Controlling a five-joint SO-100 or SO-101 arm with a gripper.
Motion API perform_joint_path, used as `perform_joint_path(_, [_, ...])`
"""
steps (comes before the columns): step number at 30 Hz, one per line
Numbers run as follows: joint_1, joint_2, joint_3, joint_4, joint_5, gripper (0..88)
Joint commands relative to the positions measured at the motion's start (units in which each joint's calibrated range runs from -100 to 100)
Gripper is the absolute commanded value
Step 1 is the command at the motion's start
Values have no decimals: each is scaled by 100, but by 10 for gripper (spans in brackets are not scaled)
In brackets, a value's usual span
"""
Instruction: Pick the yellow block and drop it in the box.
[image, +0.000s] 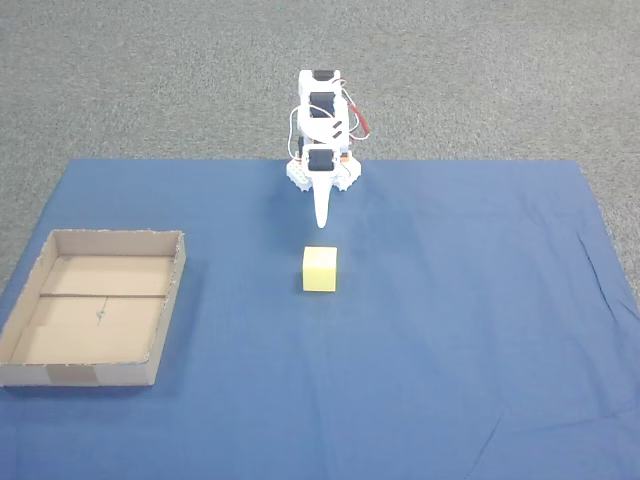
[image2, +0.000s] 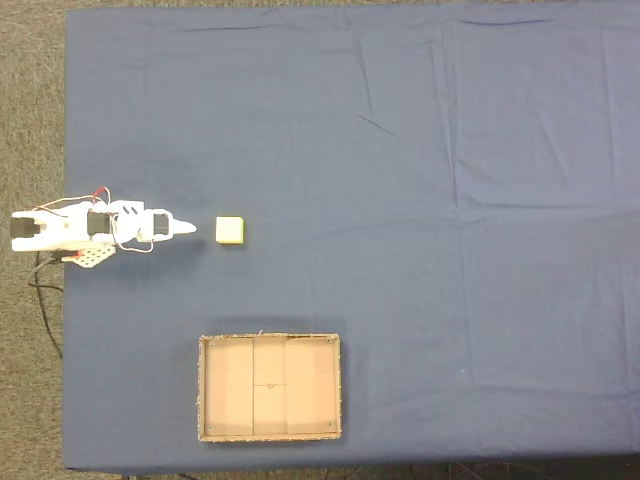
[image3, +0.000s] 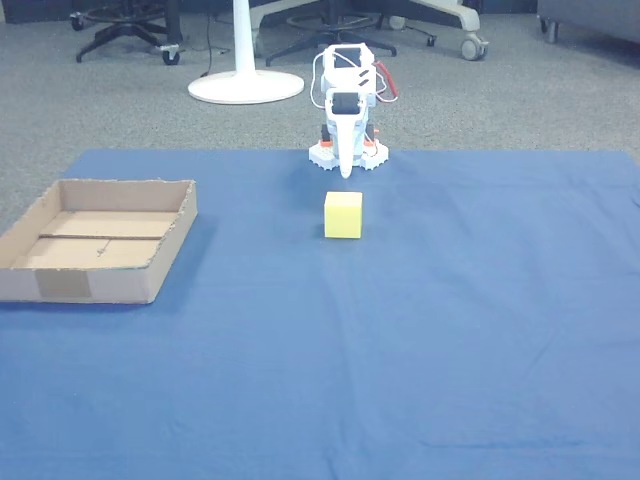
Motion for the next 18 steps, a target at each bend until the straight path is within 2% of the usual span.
perform_joint_path(1, [82, -28, 79, -23, 15, 2])
perform_joint_path(8, [19, -28, 79, -15, 83, 2])
perform_joint_path(10, [43, -28, 79, -15, 54, 27])
perform_joint_path(13, [43, -28, 79, -15, 49, 2])
perform_joint_path(14, [27, -28, 61, 35, 215, 35])
perform_joint_path(16, [176, 580, -391, -31, 171, 113])
perform_joint_path(18, [515, 1813, -1767, 482, -122, 265])
